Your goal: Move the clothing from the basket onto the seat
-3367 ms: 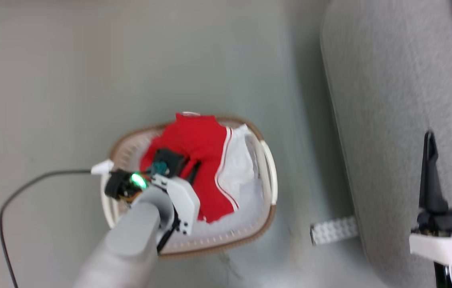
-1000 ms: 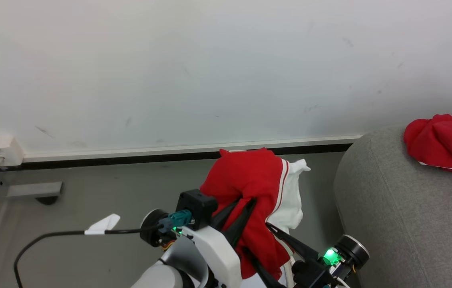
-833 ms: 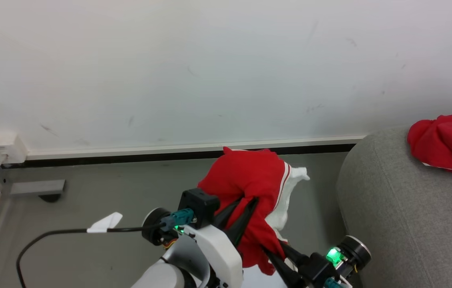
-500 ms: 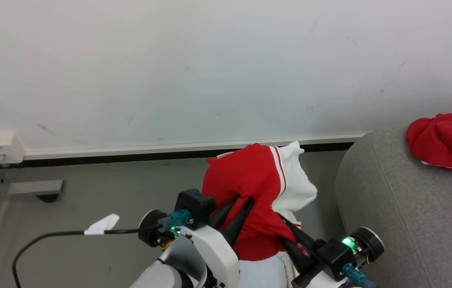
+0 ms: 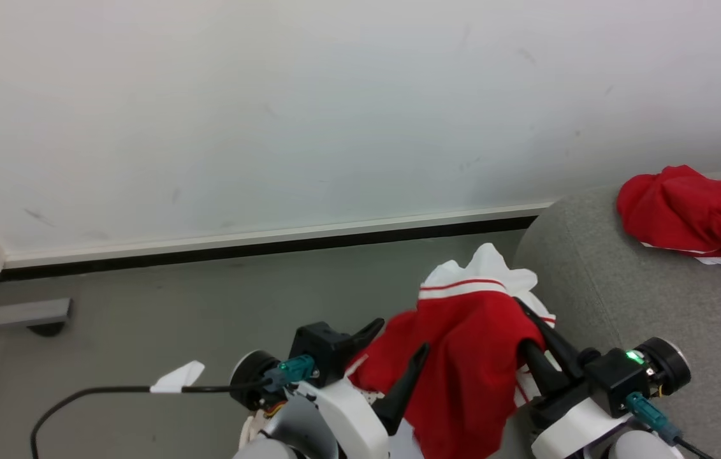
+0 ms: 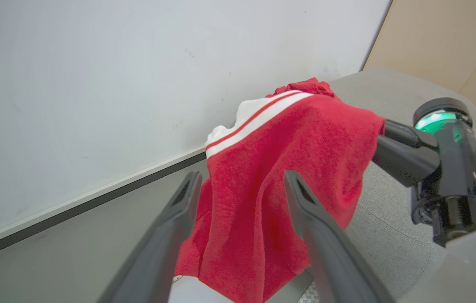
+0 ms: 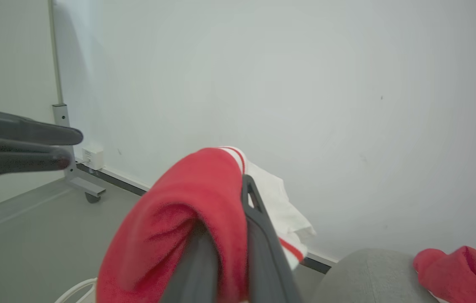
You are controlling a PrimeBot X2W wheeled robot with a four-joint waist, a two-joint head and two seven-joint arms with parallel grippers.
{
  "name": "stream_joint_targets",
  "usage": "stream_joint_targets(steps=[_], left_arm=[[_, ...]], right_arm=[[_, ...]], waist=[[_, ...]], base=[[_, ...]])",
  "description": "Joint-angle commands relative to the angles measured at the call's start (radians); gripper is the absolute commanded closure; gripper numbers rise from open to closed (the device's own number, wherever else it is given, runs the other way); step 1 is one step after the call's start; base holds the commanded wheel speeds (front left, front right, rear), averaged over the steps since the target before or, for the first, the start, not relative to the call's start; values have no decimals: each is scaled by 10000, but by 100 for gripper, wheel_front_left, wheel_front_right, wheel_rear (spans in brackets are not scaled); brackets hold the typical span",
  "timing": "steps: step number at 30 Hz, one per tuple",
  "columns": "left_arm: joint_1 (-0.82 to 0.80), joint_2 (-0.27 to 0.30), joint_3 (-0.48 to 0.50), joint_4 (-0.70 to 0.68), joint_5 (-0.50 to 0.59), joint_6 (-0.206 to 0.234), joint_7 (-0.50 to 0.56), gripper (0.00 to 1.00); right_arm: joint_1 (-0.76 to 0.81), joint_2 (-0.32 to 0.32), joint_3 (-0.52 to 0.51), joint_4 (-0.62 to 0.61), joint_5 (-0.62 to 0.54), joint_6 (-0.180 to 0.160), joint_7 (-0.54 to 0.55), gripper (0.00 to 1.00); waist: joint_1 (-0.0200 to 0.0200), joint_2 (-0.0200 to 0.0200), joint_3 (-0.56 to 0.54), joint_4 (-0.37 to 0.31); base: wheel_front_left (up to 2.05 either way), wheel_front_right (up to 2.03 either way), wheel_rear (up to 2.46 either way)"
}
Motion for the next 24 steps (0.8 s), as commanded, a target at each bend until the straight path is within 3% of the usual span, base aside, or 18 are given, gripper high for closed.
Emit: stream_joint_targets(steps=[1, 16, 24], left_arm=[[121, -19, -98, 35, 141, -57, -91, 0], [-20, -212, -558, 300, 285, -185, -422, 0], [-86, -292, -691, 334, 288, -200, -535, 0]], right_arm=[[46, -200, -161, -104, 56, -26, -1, 100], [-65, -1530, -1319, -1073, 239, -27, 336, 100], [136, -1923, -1869, -1700, 364, -27, 576, 100]], waist=[[0, 0, 36, -273], [0, 0, 221, -2407], [0, 0, 301, -3031]], base=[[0, 0, 0], [0, 0, 0], [0, 0, 0]])
